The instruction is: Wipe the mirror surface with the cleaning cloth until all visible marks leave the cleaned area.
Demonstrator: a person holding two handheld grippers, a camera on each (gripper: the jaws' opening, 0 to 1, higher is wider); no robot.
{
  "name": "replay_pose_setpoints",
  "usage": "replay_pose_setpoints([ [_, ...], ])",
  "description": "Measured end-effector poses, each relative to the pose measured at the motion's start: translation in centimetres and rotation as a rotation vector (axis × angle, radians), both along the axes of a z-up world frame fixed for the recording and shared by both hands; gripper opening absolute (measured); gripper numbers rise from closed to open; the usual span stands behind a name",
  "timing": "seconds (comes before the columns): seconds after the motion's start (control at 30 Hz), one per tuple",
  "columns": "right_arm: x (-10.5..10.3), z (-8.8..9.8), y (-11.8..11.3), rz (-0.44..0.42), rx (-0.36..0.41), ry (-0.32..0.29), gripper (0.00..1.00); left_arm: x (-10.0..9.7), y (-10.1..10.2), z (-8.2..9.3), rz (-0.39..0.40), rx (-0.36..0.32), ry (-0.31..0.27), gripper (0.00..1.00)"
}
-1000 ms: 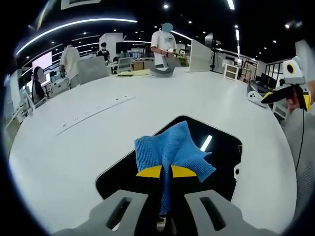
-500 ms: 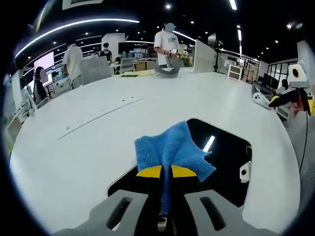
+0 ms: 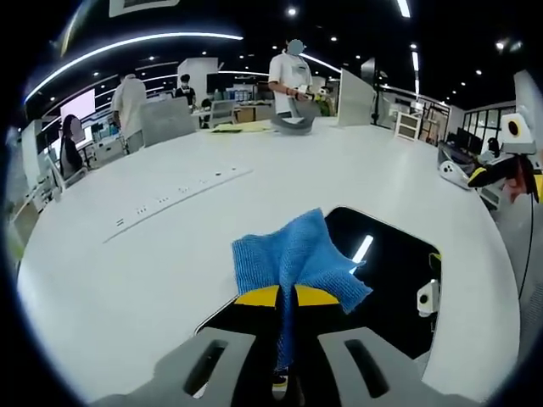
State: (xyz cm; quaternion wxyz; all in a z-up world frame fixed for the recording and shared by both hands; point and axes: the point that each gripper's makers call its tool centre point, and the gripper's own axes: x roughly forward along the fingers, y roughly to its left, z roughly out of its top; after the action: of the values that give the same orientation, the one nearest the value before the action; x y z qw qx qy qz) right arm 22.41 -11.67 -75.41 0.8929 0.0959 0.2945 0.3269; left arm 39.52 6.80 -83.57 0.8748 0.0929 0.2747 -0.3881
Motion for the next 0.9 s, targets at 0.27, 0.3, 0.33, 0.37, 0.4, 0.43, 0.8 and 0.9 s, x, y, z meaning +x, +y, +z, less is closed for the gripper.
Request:
replay_pose_setpoints([
  [0.27,0.13,-0.01,-0.10,-0.004,0.004,-0.002,0.87,-0.07,-0.03,0.12,0.000,0.004,-0.003,0.03],
  [0.3,0.14,-0.02,-0.14,-0.006,0.004,-0.001,0.87,-0.07,-0.03,0.13,-0.001,0.004,-0.003,0.03],
  [0.33,0.14,-0.04,-0.15,-0.006,0.003,-0.002,0.87,-0.08,-0.04,0.16,-0.002,0.005,-0.002,0.03],
  [0.37,0.12,-0.04,-0.15,-0.006,0.003,-0.002,0.87,-0.09,-0.05,0.17,-0.003,0.006,-0.003,0.03],
  [0.4,0.11,-0.02,-0.13,-0.007,0.006,-0.002,0.87,-0.08,-0.05,0.21,-0.005,0.008,-0.004,0.03],
  [0.43,0.10,-0.03,-0.14,-0.007,0.007,-0.001,0.87,-0.08,-0.05,0.23,-0.006,0.010,-0.004,0.03],
  [0.8,-0.05,0.06,-0.30,-0.015,0.006,-0.002,0.87,0.17,0.15,0.28,0.002,0.025,-0.006,0.03],
  [0.9,-0.08,0.19,-0.27,-0.016,0.007,-0.004,0.87,0.24,0.27,0.25,0.009,0.027,-0.003,0.03],
])
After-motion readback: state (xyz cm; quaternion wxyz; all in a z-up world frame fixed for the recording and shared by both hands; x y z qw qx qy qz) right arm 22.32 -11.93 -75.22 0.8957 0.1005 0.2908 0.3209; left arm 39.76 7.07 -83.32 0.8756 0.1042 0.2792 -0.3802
